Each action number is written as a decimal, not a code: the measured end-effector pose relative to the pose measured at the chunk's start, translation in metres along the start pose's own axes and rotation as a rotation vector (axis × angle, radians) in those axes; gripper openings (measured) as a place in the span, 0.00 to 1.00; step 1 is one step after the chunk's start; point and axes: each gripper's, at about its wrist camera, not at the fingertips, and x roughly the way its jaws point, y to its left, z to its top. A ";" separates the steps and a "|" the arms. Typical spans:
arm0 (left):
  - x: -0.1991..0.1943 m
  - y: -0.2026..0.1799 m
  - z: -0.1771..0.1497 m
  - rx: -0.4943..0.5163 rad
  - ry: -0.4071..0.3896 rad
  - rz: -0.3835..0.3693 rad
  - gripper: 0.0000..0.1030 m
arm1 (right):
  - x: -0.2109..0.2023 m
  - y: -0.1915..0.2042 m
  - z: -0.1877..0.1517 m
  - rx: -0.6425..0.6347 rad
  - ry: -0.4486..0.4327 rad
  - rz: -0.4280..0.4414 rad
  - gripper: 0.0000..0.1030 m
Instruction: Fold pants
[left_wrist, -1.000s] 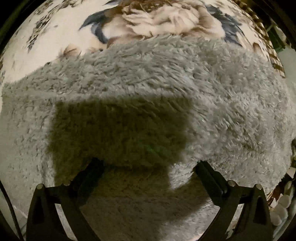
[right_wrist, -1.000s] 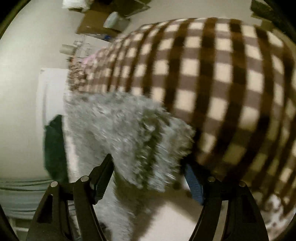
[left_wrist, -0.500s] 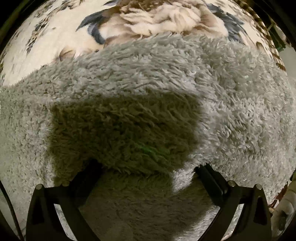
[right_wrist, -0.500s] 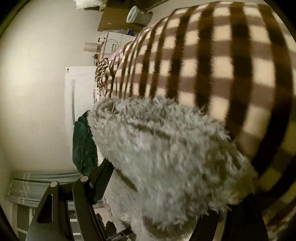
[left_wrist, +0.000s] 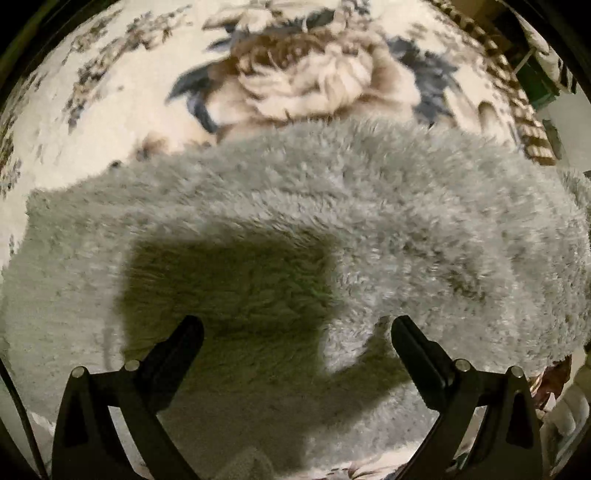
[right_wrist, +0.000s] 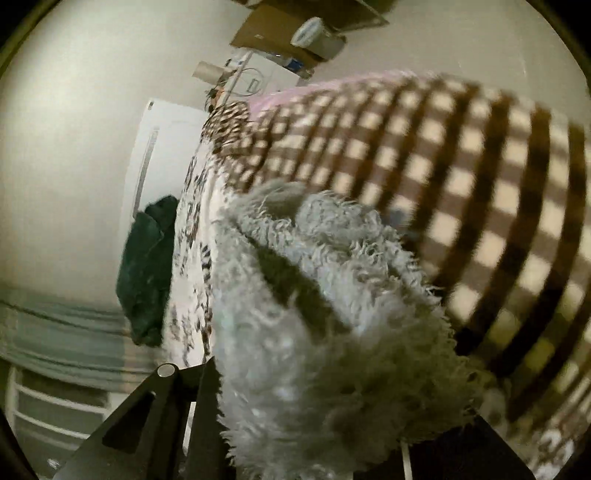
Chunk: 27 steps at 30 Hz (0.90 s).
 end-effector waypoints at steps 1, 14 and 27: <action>-0.007 0.002 0.001 0.007 -0.015 0.005 1.00 | -0.003 0.018 -0.004 -0.037 0.004 -0.016 0.21; -0.067 0.127 -0.075 -0.156 -0.076 -0.002 1.00 | 0.029 0.202 -0.125 -0.360 0.128 -0.106 0.19; -0.078 0.294 -0.159 -0.403 -0.072 -0.138 0.98 | 0.182 0.270 -0.374 -0.822 0.577 -0.295 0.27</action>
